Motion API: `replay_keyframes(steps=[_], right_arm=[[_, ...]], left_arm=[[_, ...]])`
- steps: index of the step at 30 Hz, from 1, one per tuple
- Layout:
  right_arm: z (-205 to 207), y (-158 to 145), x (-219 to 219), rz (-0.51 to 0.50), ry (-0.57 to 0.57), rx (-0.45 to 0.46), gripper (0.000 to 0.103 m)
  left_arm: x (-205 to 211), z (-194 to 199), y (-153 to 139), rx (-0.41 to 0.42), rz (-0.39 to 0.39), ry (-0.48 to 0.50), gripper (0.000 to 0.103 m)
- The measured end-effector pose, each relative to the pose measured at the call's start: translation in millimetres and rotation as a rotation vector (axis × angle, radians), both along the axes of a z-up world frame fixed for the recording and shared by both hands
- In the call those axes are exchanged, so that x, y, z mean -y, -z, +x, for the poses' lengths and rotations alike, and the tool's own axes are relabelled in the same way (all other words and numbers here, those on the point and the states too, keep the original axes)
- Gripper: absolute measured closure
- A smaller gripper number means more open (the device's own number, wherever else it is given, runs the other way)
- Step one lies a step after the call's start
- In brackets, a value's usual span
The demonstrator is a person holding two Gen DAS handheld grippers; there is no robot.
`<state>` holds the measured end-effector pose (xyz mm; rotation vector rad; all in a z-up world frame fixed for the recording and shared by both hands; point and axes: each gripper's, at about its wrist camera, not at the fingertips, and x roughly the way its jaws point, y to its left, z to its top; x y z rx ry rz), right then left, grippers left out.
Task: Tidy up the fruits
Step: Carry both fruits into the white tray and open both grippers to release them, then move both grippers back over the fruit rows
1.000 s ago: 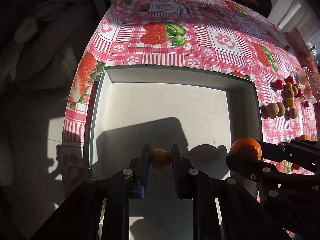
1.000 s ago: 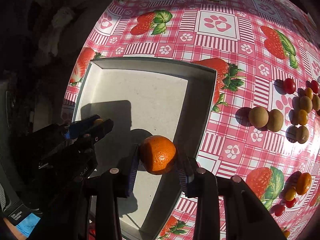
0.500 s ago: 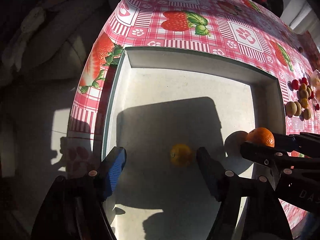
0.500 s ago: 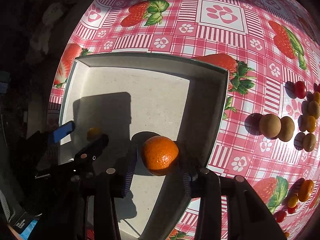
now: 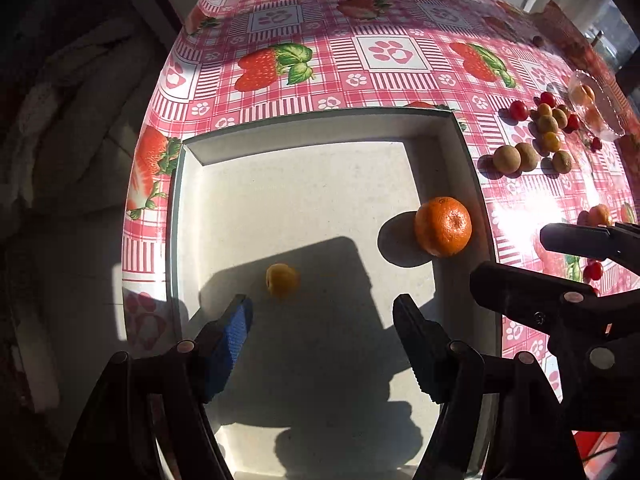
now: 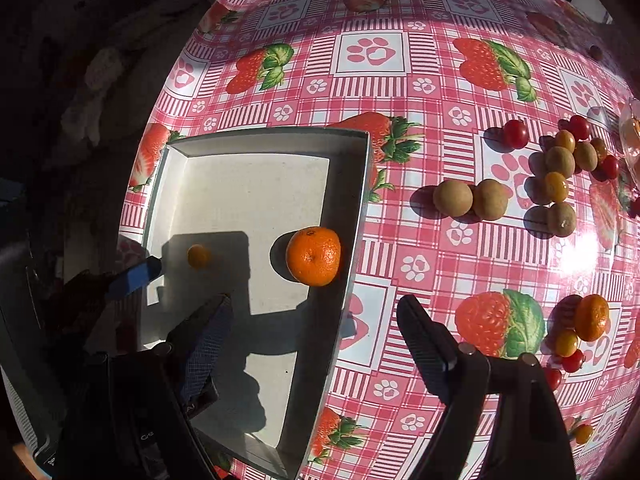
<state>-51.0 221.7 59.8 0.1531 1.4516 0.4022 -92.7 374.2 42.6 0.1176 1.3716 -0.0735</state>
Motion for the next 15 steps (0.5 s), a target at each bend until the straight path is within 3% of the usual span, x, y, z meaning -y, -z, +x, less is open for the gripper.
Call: replay_keyframes(steps=[9, 15], right_arm=[[-57.1, -2.3, 116.8, -0.079, 0.19, -0.018, 0.016], [-96.6, 3.5, 187.2, -0.132, 0.33, -0.053, 0.016]], left_arm=[[98.4, -21.1, -35.7, 0.015, -0.028, 0.222, 0.029], [161.6, -38.7, -30.2, -0.023, -0.041, 0.351, 0.029]])
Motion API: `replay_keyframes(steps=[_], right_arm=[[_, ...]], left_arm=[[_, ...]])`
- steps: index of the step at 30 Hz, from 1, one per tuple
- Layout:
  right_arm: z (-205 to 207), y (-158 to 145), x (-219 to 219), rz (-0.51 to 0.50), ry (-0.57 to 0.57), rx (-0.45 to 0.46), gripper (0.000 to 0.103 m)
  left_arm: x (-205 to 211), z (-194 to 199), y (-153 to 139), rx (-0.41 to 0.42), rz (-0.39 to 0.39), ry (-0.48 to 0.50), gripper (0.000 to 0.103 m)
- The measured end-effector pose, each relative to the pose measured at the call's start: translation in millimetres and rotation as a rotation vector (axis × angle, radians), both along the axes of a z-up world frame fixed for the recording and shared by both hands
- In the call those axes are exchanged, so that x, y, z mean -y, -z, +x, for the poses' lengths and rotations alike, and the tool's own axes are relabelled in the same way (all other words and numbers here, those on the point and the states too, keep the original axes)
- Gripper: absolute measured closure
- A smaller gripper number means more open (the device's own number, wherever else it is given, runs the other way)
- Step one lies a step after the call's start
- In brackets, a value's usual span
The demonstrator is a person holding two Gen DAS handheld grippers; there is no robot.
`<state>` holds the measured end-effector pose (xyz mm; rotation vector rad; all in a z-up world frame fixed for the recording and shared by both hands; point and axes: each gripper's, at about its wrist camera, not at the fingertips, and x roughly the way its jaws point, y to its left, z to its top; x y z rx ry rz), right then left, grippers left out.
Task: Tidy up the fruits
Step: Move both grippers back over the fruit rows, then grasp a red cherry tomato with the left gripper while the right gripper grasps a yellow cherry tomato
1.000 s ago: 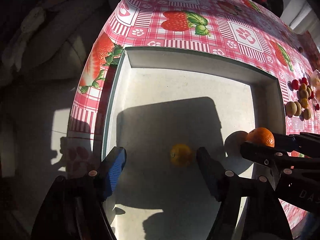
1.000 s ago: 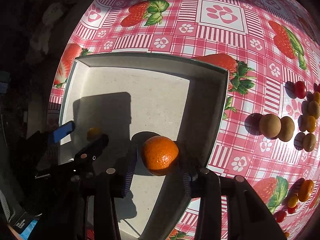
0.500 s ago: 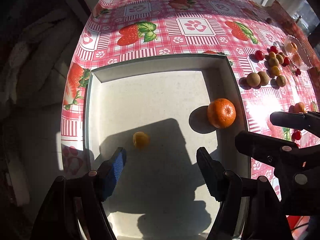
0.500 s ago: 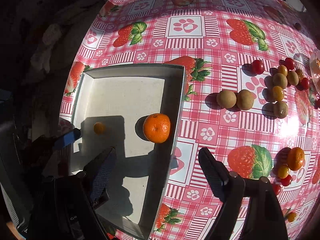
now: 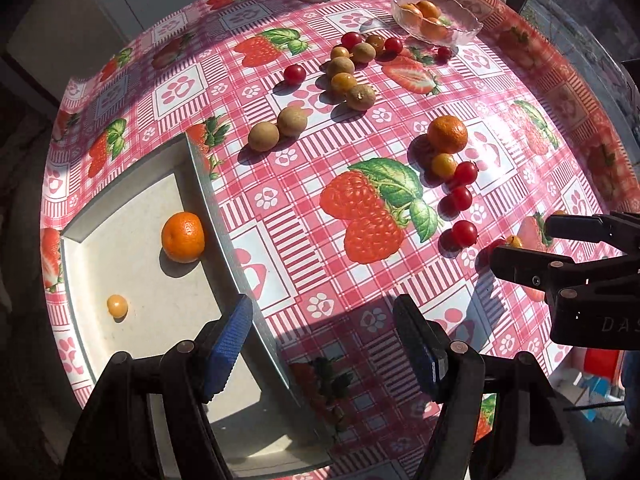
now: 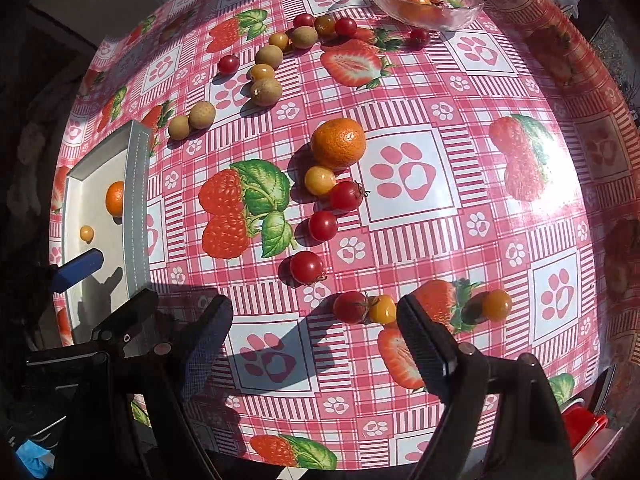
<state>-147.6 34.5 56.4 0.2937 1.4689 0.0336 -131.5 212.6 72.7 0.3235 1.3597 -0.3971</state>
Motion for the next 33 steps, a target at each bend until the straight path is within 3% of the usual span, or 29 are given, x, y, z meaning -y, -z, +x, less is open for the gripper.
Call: replay_keyframes(steps=[4, 13, 22, 24, 29, 31, 33], right_arm=[[-22.1, 12.1, 35.3, -0.025, 0.078, -0.039, 0.016], [-44.2, 30.8, 77.5, -0.054, 0.157, -0.078, 0.016], [-28.6, 45.1, 90.4, -0.08, 0.118, -0.067, 0.017], [-23.2, 48.7, 87.8, -0.093, 0.091, -0.066, 0.026], [-13.0, 52.6, 82.2, -0.125, 0.062, -0.061, 0.037], [-4.8, 51.1, 80.0, -0.133, 0.066, -0.049, 0.052], [-0.5, 49.1, 82.2, -0.126, 0.061, -0.039, 0.079]], left_arm=[[28.9, -1.8, 14.4, -0.035, 0.005, 0.034, 0.029], [63.1, 14.3, 33.8, -0.089, -0.019, 0.01, 0.029], [87.3, 21.8, 45.6, -0.102, -0.004, 0.021, 0.029], [90.4, 24.6, 49.3, -0.103, 0.006, 0.017, 0.029], [99.1, 26.6, 57.9, -0.1, 0.043, 0.019, 0.029], [104.0, 25.2, 59.4, -0.089, 0.043, 0.021, 0.034], [115.9, 16.8, 62.4, -0.083, 0.037, 0.029, 0.042]])
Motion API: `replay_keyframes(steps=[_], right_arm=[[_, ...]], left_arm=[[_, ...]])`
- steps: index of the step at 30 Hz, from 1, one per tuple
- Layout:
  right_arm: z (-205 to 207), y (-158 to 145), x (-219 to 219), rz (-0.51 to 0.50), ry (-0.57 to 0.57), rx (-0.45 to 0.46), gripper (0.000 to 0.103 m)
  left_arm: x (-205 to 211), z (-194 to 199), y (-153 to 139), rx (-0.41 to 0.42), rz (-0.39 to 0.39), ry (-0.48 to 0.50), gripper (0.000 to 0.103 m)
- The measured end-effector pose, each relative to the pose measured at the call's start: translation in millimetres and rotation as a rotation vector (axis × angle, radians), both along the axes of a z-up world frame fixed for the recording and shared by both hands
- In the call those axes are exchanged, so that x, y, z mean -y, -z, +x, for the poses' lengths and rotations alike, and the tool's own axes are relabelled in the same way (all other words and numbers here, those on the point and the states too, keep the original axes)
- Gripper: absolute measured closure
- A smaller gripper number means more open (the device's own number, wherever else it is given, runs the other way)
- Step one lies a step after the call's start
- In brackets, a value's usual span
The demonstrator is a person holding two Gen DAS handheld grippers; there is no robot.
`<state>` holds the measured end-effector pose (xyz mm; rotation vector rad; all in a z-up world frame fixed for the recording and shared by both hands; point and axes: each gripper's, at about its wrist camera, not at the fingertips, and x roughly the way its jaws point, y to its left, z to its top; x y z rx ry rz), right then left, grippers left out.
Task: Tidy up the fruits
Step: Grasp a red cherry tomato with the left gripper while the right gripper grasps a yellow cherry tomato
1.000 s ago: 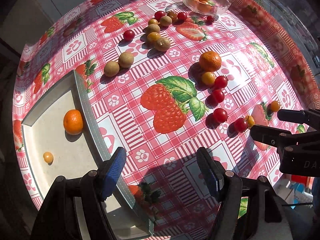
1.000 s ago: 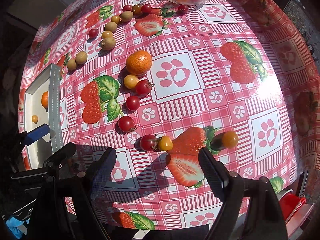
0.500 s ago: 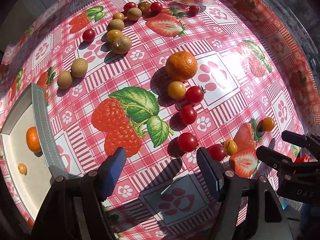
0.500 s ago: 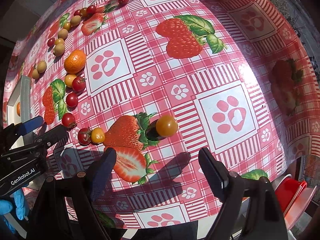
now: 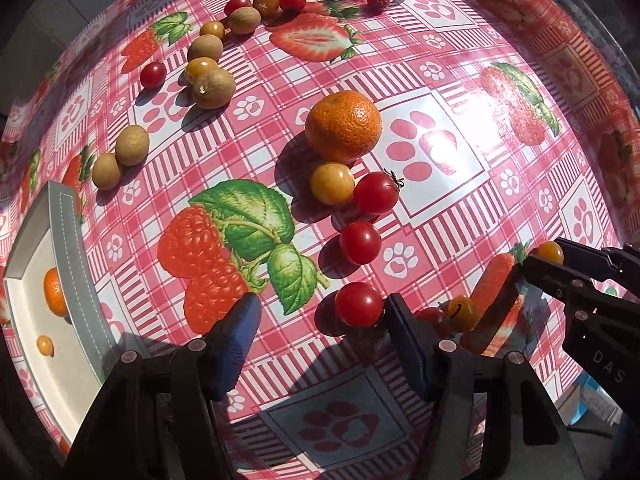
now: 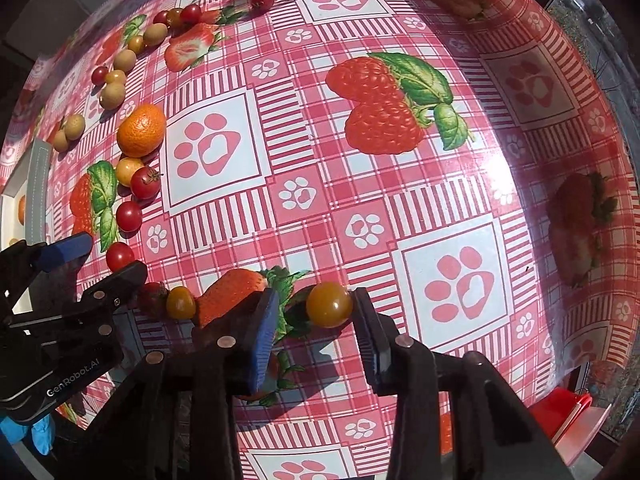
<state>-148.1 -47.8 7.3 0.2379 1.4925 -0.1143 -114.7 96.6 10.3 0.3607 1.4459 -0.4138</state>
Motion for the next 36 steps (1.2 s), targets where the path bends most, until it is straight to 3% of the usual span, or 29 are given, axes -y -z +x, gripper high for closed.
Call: replay_keyframes(steps=[2, 4, 9, 17, 30, 36], right_arm=[[3.9, -1.2, 2.6, 0.03, -0.001, 0.004, 0.079], [5.7, -1.9, 9.8, 0.068, 0.013, 0.012, 0.079], [-4.8, -10.8, 27.1, 0.137, 0.065, 0.032, 0.079], [-26.8, -22.7, 20.3, 0.157, 0.067, 0.035, 0.079], [-17.0, -40.0, -29.3, 0.172, -0.007, 0.055, 0.079], [-6.1, -49.3, -63.7, 0.184, -0.092, 0.067, 0.079]], left_arm=[[11.3, -0.9, -1.0, 0.0, -0.016, 0.018, 0.065], [19.6, -0.6, -2.1, -0.003, -0.023, 0.038, 0.076], [9.5, 5.9, -13.2, -0.044, -0.092, 0.003, 0.076], [-14.1, 8.0, -29.8, -0.029, -0.121, -0.033, 0.076], [-73.9, -3.5, -49.9, 0.0, -0.143, -0.138, 0.076], [-125.2, -8.0, -61.3, 0.022, -0.154, -0.207, 0.076]])
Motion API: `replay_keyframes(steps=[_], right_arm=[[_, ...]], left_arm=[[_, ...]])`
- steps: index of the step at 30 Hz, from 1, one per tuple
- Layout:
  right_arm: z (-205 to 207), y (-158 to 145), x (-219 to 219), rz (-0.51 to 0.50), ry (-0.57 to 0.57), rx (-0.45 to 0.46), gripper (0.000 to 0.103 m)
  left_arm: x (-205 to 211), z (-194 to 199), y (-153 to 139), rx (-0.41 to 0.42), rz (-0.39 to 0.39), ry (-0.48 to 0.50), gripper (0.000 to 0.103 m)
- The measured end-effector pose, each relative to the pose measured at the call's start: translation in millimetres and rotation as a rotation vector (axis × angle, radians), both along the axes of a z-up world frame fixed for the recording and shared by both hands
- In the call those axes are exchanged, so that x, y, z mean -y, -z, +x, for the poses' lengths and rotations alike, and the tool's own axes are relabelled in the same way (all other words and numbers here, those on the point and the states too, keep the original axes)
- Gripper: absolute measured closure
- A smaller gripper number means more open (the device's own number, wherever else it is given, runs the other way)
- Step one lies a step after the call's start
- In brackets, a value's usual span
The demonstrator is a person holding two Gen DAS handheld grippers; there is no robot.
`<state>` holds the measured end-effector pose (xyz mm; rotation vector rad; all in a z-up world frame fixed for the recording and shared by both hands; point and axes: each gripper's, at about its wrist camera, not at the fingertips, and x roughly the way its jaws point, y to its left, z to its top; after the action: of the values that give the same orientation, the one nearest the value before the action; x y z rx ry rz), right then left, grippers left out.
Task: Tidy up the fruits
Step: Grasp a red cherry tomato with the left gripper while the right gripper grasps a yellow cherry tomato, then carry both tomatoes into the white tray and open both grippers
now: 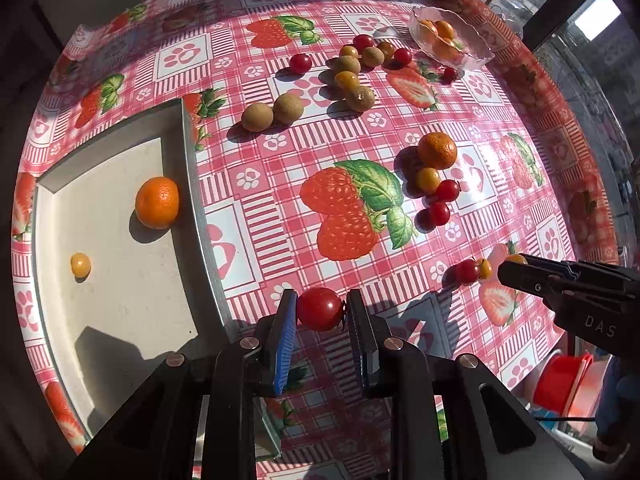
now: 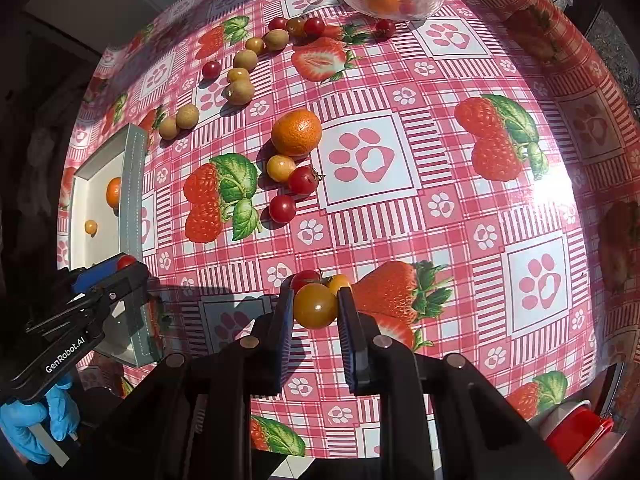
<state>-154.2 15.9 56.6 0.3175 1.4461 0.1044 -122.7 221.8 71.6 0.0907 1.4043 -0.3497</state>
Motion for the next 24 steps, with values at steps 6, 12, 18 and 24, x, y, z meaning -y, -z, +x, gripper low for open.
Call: replay_keyframes(steps=[6, 12, 18, 24], right_arm=[[18.1, -7.0, -49.6, 0.023, -0.1, 0.022, 0.079], [37.0, -13.4, -110.5, 0.046, -0.223, 0.043, 0.079], [54.2, -15.4, -176.6, 0.077, -0.342, 0.048, 0.079], [69.7, -1.6, -232.7, 0.076, -0.453, 0.018, 0.079]], left_arm=[[-44.2, 0.1, -7.5, 0.027, 0.002, -0.085, 0.076], [-93.1, 3.7, -3.9, 0.042, 0.029, -0.186, 0.076], [-142.6, 12.2, 10.3, 0.03, 0.066, -0.292, 0.076], [-168.7, 23.0, 30.5, 0.012, 0.109, -0.348, 0.076]])
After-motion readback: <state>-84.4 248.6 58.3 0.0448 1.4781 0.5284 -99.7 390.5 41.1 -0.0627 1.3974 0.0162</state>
